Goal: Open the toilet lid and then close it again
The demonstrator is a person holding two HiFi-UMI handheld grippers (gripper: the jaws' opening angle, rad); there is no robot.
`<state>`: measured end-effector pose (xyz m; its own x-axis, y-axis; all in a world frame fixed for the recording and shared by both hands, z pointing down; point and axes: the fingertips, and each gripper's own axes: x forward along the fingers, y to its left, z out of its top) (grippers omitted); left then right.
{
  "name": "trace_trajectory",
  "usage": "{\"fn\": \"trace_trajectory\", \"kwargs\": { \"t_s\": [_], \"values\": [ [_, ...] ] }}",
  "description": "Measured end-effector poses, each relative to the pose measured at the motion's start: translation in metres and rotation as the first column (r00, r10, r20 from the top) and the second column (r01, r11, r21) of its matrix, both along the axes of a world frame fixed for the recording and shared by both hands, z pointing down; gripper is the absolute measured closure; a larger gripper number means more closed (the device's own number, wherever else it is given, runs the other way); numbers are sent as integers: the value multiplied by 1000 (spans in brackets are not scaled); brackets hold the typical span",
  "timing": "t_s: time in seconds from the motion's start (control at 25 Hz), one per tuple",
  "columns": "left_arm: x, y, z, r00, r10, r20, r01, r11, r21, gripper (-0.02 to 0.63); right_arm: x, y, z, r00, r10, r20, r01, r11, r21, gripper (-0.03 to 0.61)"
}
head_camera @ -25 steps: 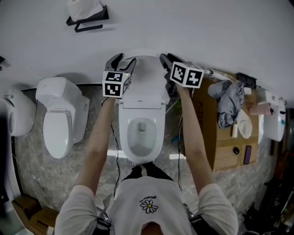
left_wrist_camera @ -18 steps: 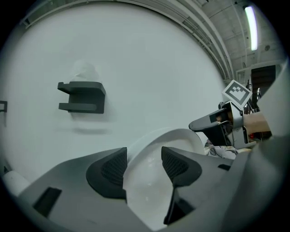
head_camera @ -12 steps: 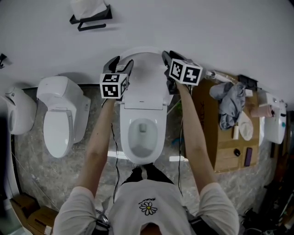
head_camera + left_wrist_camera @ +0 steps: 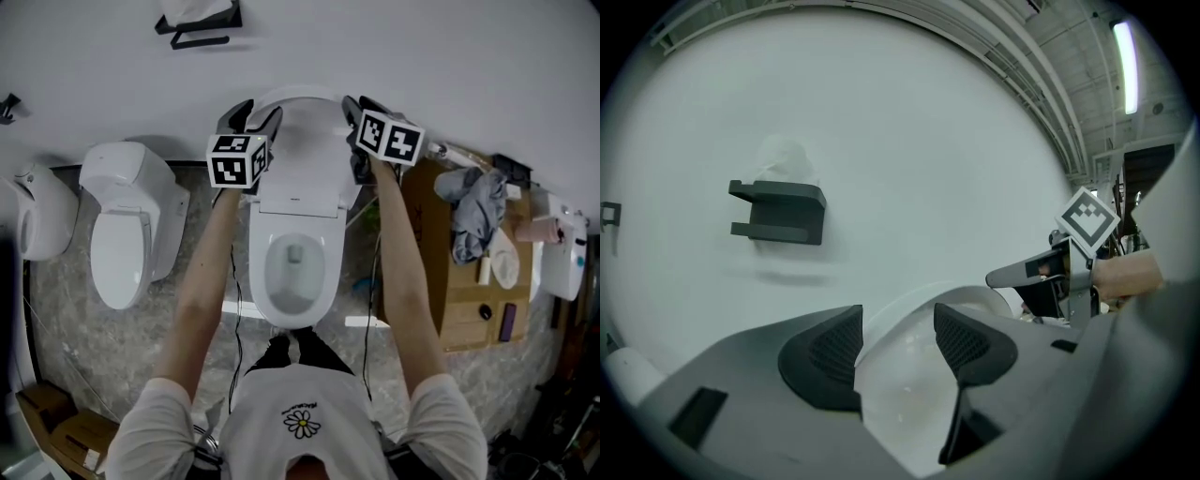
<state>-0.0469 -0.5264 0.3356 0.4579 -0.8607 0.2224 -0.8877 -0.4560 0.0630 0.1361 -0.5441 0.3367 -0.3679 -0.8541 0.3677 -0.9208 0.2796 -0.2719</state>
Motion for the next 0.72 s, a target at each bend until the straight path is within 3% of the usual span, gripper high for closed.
{"fn": "trace_trajectory", "kwargs": {
  "t_s": [0.16, 0.32, 0.48, 0.72],
  "values": [
    [-1, 11, -21, 1000, -4, 3, 4, 999, 43, 348, -1, 16, -17, 998, -2, -57, 6, 997, 71, 425],
    [0, 35, -52, 1000, -1, 17, -1, 993, 121, 425, -12, 52, -52, 990, -5, -143, 31, 983, 182, 434],
    [3, 76, -83, 1000, -1, -20, 5, 984, 180, 462, -23, 98, -81, 998, -10, -67, 26, 973, 230, 506],
    [1, 152, -120, 999, -16, -42, 28, 959, 284, 548, -33, 176, -106, 1000, 17, 12, -20, 945, 325, 537]
  ]
}}
